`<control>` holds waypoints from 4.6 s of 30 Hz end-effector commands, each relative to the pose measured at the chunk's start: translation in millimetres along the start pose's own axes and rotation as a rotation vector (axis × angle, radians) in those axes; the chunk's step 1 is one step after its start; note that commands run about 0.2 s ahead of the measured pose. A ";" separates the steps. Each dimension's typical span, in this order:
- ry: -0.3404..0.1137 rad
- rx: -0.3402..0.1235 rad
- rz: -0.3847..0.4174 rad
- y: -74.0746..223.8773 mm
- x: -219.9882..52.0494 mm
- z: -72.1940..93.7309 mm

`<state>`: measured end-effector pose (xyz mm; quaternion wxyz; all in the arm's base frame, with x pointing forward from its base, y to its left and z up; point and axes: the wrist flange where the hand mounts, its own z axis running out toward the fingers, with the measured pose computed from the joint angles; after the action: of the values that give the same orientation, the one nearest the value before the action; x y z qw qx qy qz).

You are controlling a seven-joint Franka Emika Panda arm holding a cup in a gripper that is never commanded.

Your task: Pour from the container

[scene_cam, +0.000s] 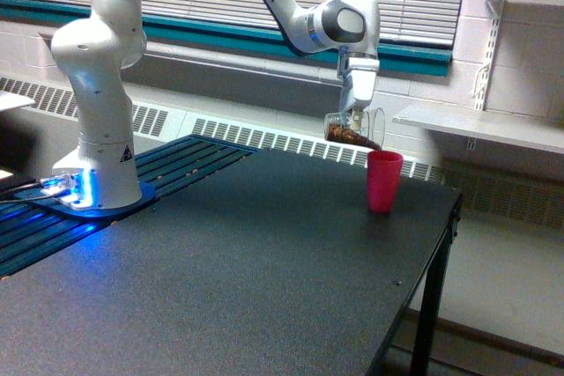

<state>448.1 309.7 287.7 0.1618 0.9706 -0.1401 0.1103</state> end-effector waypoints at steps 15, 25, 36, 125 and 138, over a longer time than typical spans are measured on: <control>-0.003 -0.007 -0.005 5.8 4.4 -6.2; -0.005 -0.013 -0.005 12.0 7.1 -7.7; -0.008 -0.022 -0.018 13.7 4.5 -8.7; -0.013 -0.092 -0.109 9.3 13.3 -11.3; -0.021 -0.110 -0.142 2.5 6.3 -9.4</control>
<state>457.4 299.6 301.6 0.2151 0.9677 -0.1004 0.0844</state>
